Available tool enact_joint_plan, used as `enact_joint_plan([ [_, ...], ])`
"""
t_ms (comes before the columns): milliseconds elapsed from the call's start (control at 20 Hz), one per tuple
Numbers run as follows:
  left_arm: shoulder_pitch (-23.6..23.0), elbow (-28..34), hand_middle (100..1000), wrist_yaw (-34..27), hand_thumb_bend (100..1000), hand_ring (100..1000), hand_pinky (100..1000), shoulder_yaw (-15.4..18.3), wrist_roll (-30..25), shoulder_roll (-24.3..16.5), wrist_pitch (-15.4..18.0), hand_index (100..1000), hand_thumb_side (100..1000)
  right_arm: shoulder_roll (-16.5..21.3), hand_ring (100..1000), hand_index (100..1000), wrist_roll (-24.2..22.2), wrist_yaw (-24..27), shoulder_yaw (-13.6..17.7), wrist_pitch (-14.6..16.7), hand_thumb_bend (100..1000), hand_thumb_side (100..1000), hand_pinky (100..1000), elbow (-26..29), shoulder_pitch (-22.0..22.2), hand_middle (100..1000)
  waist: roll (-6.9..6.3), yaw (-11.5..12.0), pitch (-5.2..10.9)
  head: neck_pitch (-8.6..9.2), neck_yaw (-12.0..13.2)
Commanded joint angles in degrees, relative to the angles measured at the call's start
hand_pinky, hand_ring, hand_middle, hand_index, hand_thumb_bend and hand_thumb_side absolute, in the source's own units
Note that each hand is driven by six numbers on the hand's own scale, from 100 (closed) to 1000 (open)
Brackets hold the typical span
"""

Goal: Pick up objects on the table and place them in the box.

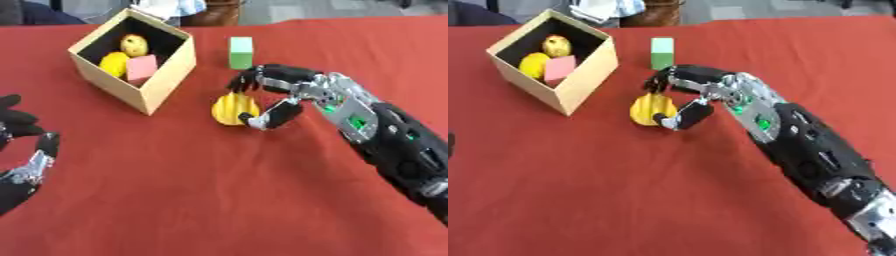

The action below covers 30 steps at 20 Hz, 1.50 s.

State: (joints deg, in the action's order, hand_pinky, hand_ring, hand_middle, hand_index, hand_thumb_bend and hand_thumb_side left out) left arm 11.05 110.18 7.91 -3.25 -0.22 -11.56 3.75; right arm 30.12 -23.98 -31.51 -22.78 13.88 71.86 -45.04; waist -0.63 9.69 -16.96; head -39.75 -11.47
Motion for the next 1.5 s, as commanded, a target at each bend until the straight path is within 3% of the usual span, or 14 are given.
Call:
enact_joint_plan([
  [50,0.33,0.69,565,0.18,406,572,685,0.41,-0.04,-0.69,-0.11,817,240,-0.09,802,898,0.97,-2.10,1.23,0.22,227,332,761,-2.27,-1.25,776,-0.83,0.03,0.59,0.01,-0.18],
  [500,0.34,0.65,564,0.11,402,572,684,0.30,-0.16,-0.56,-0.10,817,240,-2.56,813,888,3.99,-8.86,2.78,1.41,239,315,774,-8.05,-2.80,787,-0.93,0.23,0.58,-0.06,-0.46],
  [600,0.32,0.63,564,0.09,404,572,684,0.29,-0.16,-0.54,-0.10,817,240,-2.95,799,847,4.88,-10.12,2.98,1.54,230,282,766,-8.90,-3.10,746,-0.91,0.26,0.57,-0.08,-0.51],
  [750,0.31,0.61,563,0.08,401,571,684,0.30,-0.13,-0.51,-0.11,817,240,-3.35,752,718,6.94,-11.74,3.35,1.53,188,216,739,-9.44,-3.47,587,-0.87,0.31,0.58,-0.12,-0.52],
  [800,0.31,0.61,563,0.07,401,571,684,0.30,-0.12,-0.51,-0.11,817,240,-3.42,752,718,7.89,-12.06,3.48,1.43,188,216,739,-9.39,-3.50,587,-0.86,0.32,0.58,-0.12,-0.53],
  [850,0.29,0.59,562,0.06,400,571,684,0.32,-0.09,-0.51,-0.12,817,240,-3.49,709,630,8.87,-12.04,3.83,1.26,106,184,709,-9.01,-3.69,492,-0.85,0.31,0.60,-0.14,-0.52],
  [900,0.29,0.58,562,0.06,399,571,684,0.33,-0.07,-0.51,-0.13,817,239,-3.48,688,591,9.93,-11.82,4.08,0.96,100,173,695,-8.53,-3.82,458,-0.84,0.31,0.62,-0.14,-0.52],
  [1150,0.28,0.57,562,0.03,399,571,684,0.32,-0.07,-0.51,-0.13,817,240,-3.29,676,572,15.24,-10.82,3.59,-0.49,100,167,686,-7.44,-4.06,441,-0.81,0.35,0.66,-0.14,-0.55],
  [1400,0.29,0.57,562,0.02,399,571,684,0.32,-0.08,-0.51,-0.12,817,240,-3.39,676,572,17.28,-11.29,3.09,-0.24,100,167,686,-8.28,-4.03,441,-0.81,0.36,0.66,-0.14,-0.56],
  [1500,0.08,0.52,561,-0.04,397,570,683,0.15,-0.24,-0.53,-0.11,816,239,-3.51,648,535,18.22,-10.54,3.60,0.62,100,181,671,-7.05,-5.36,403,-0.87,0.49,1.10,-0.56,-0.92],
])
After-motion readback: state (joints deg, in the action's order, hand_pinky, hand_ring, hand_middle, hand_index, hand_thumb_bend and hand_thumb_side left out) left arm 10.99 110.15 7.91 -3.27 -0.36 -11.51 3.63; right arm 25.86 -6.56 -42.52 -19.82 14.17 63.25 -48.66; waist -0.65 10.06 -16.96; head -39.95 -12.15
